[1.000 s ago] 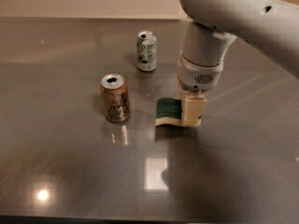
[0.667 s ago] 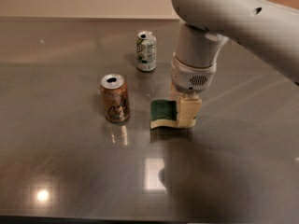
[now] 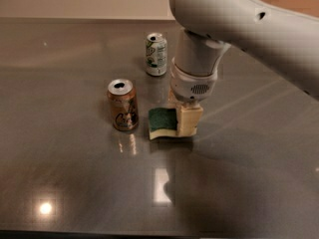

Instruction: Move sponge near orange can

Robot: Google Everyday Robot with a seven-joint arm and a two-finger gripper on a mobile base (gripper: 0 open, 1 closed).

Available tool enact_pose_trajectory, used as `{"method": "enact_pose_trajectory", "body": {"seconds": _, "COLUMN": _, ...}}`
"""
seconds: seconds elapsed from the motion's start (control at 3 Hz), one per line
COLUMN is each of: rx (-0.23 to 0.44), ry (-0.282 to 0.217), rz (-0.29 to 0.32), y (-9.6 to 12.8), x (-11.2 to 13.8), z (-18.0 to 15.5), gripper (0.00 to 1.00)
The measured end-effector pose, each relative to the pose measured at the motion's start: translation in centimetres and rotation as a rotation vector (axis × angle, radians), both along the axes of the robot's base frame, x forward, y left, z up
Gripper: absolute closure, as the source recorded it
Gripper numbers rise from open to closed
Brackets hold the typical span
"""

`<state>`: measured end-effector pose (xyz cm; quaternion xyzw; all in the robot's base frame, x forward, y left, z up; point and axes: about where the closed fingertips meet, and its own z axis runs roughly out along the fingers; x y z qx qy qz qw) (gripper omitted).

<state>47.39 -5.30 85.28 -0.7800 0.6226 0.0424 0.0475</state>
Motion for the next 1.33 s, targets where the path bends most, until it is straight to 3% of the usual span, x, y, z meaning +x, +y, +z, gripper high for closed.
{"method": "enact_pose_trajectory", "body": {"seconds": 0.67, "rx": 0.007, "ry": -0.015, "rz": 0.011, "y": 0.85, "x": 0.74, "z": -0.46, "gripper": 0.14}}
{"method": "enact_pose_trajectory", "body": {"seconds": 1.0, "rx": 0.008, "ry": -0.019, "rz": 0.01, "y": 0.88, "x": 0.73, "z": -0.4, "gripper": 0.0}}
{"method": "enact_pose_trajectory", "body": {"seconds": 1.33, "rx": 0.008, "ry": -0.019, "rz": 0.01, "y": 0.88, "x": 0.73, "z": -0.39, "gripper": 0.0}}
